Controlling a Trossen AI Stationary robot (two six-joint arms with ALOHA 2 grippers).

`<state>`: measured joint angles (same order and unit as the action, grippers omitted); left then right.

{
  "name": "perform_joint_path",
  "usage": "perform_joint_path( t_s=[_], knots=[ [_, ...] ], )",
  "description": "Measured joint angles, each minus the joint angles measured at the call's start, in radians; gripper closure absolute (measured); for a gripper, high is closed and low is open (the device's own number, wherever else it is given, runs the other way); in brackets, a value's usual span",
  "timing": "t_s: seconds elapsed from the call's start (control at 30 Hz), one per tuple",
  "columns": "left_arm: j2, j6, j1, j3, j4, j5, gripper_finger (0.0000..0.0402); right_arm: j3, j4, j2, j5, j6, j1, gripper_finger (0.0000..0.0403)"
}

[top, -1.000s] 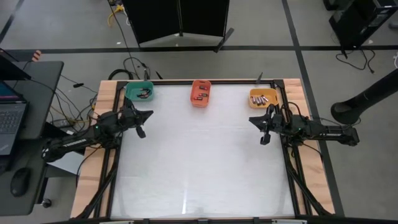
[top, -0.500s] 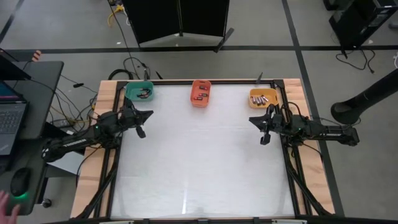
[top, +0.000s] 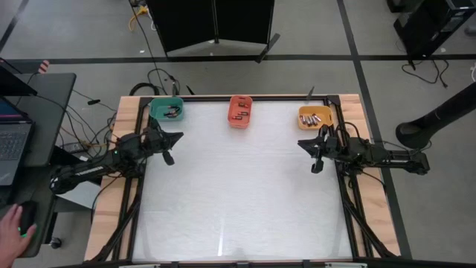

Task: Sort batteries
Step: Return to Home Position

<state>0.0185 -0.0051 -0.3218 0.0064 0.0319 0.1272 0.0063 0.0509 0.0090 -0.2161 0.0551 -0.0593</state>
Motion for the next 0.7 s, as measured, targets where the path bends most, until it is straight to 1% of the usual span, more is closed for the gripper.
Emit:
perform_joint_path(
  t_s=[0.7],
  knots=[
    [0.000,0.000,0.000,0.000,0.000,0.000,0.0387,0.000,0.000,0.000,0.000,0.000,0.000,0.0357]
  ],
)
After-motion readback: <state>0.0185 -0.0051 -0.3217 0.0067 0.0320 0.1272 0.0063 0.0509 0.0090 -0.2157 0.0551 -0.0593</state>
